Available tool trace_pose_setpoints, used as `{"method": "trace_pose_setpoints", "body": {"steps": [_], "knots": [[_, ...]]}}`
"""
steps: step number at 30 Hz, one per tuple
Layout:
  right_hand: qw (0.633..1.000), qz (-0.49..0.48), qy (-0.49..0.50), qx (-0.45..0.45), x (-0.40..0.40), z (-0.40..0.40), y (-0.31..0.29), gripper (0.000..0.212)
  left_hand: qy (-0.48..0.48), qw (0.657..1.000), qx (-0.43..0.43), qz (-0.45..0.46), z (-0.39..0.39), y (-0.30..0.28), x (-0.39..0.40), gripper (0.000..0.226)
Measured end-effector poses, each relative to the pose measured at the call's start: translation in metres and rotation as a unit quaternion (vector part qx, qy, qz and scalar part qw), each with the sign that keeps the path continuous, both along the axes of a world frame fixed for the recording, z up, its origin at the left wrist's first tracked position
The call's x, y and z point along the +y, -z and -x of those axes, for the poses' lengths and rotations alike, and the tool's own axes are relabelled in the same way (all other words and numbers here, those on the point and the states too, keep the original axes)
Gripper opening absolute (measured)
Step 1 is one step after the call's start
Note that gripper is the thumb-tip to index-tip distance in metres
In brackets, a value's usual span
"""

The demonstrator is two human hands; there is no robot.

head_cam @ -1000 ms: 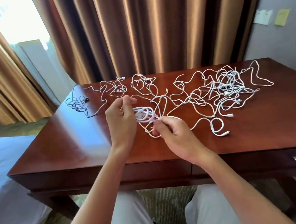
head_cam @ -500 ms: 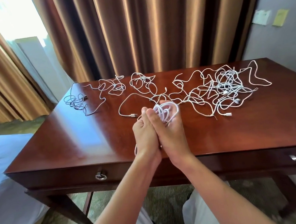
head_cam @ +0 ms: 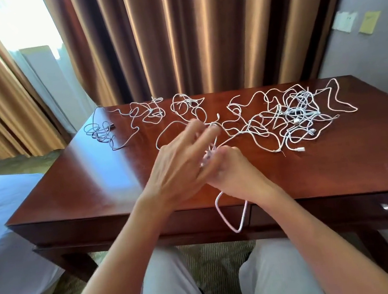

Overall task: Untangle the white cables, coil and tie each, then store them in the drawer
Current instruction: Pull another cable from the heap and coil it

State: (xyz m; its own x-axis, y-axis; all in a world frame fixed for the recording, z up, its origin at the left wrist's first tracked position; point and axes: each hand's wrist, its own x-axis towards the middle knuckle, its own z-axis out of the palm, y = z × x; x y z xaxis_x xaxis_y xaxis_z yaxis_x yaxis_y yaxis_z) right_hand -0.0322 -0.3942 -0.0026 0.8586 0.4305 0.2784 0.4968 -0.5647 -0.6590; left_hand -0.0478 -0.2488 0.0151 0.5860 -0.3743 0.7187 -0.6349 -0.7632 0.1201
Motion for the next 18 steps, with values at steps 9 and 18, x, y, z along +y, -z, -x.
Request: {"method": "trace_pose_setpoints", "body": {"steps": [9,18], "knots": [[0.981,-0.126,-0.047,0.140,-0.006,0.010,-0.004,0.022,-0.010,0.988,-0.145,0.058,-0.011,0.001,0.002,0.048],[0.897,-0.441,0.022,-0.007,0.013,0.026,0.016,0.033,-0.026,0.806,0.156,0.571,-0.011,0.016,-0.030,0.059]]}}
